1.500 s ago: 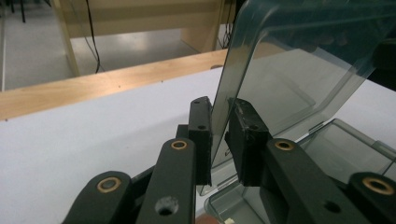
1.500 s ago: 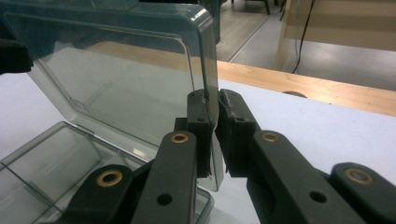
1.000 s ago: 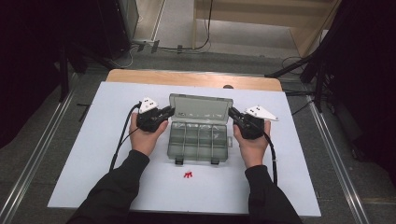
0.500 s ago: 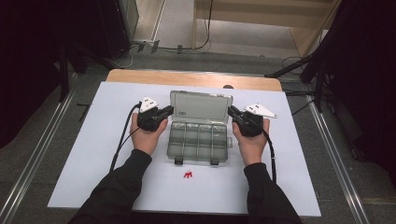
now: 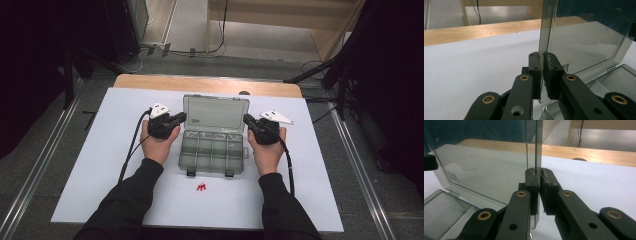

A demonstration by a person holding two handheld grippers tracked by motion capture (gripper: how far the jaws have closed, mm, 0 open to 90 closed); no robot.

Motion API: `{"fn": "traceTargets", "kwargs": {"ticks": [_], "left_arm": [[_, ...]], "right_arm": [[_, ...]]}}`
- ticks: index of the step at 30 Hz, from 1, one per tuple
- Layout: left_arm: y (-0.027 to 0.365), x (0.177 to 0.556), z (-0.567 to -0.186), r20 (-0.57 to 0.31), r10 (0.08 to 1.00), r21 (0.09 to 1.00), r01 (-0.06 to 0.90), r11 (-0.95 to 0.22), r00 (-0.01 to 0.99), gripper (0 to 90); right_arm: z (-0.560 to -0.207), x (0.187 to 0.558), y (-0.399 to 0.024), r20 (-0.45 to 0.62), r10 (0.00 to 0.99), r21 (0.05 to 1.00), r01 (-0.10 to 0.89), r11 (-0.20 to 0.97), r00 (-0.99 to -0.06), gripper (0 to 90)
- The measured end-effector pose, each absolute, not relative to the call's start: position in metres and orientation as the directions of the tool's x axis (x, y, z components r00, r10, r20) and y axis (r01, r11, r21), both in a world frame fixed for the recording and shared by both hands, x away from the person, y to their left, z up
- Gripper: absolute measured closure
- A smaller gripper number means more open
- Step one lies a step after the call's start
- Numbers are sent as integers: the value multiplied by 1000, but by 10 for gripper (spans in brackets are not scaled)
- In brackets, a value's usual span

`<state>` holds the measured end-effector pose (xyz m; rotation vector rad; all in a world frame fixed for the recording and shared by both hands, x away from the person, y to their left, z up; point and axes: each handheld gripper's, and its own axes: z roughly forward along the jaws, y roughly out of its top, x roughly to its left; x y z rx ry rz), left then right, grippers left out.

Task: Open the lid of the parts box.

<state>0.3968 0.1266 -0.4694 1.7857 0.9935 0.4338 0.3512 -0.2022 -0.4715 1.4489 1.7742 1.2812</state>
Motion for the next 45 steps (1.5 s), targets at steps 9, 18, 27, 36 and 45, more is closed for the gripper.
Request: {"fn": "traceTargets", "kwargs": {"ticks": [9, 18, 27, 36, 45], "left_arm": [[127, 403, -469, -182, 793, 871, 469, -145, 582, 841], [127, 415, -467, -251, 790, 833, 540, -117, 559, 839], [129, 428, -468, -318, 774, 796, 597, -95, 548, 840], [129, 435, -469, -344, 775, 768, 634, -94, 531, 836], [130, 446, -472, -414, 753, 726, 684, -65, 511, 831]], "right_arm": [[-472, 361, -203, 190, 933, 881, 473, -24, -306, 860], [-472, 369, -205, 208, 929, 866, 500, -29, -307, 858], [-474, 378, -207, 231, 925, 851, 524, -41, -303, 852], [-477, 386, -210, 278, 913, 831, 552, -73, -299, 849], [-482, 395, -212, 300, 910, 806, 586, -81, -286, 852]]}}
